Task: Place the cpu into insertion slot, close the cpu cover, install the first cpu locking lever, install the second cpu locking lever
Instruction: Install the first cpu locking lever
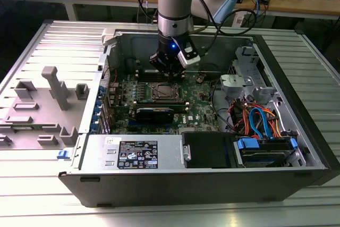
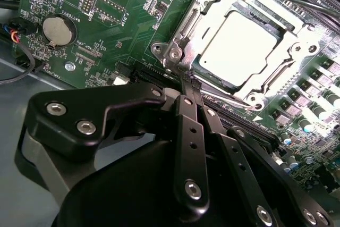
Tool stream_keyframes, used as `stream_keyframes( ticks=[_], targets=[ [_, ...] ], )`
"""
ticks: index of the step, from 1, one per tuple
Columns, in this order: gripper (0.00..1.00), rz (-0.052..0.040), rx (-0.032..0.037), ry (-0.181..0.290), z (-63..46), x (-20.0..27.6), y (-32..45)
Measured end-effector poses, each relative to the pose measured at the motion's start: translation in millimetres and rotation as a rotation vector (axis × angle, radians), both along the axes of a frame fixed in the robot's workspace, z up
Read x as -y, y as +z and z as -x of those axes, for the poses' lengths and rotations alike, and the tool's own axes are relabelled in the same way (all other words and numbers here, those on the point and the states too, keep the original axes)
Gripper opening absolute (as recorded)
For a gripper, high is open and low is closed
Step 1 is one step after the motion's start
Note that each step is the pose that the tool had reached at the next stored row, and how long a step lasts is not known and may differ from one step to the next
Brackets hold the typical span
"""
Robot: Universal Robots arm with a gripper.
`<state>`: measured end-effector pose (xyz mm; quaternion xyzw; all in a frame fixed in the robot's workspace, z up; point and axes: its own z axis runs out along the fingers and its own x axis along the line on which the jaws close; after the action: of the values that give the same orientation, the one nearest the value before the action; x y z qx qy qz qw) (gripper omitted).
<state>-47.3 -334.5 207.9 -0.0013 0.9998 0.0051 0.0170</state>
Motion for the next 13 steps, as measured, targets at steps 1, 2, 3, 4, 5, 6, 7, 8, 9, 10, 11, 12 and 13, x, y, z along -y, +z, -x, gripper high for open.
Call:
stream_keyframes(
  ticks=[1,2,3,4,5,6,7,8,9,10,11,12,13],
  targets=[
    [0.11,-0.0001,-0.0008,0.0,-0.1,1.1,-1.2],
    [0.11,0.0,-0.0021,0.0,-0.4,1.7,-1.7],
    [0.11,0.0003,-0.006,0.0,-1.2,2.2,-2.6],
    [0.11,0.0003,-0.0063,0.0,-1.5,2.3,-2.9],
    [0.11,0.0003,-0.0062,0.0,-1.5,2.4,-3.0],
    [0.11,0.0001,-0.0062,0.0,-1.6,2.4,-3.0],
    [0.11,-0.0002,-0.006,0.0,-1.6,2.4,-2.8],
    [0.11,-0.0008,-0.0058,0.0,-1.6,2.4,-2.1],
    [0.11,-0.0007,-0.0058,0.0,-1.6,2.3,-1.3],
    [0.11,-0.0003,-0.0059,0.0,-1.6,2.4,-0.6],
    [0.11,-0.0003,-0.0059,0.0,-1.6,2.4,-0.6],
    [0.11,-0.0003,-0.006,0.0,-1.6,2.5,-0.5],
    [0.11,-0.0001,-0.0061,0.0,-1.6,2.5,-0.6]
  ],
)
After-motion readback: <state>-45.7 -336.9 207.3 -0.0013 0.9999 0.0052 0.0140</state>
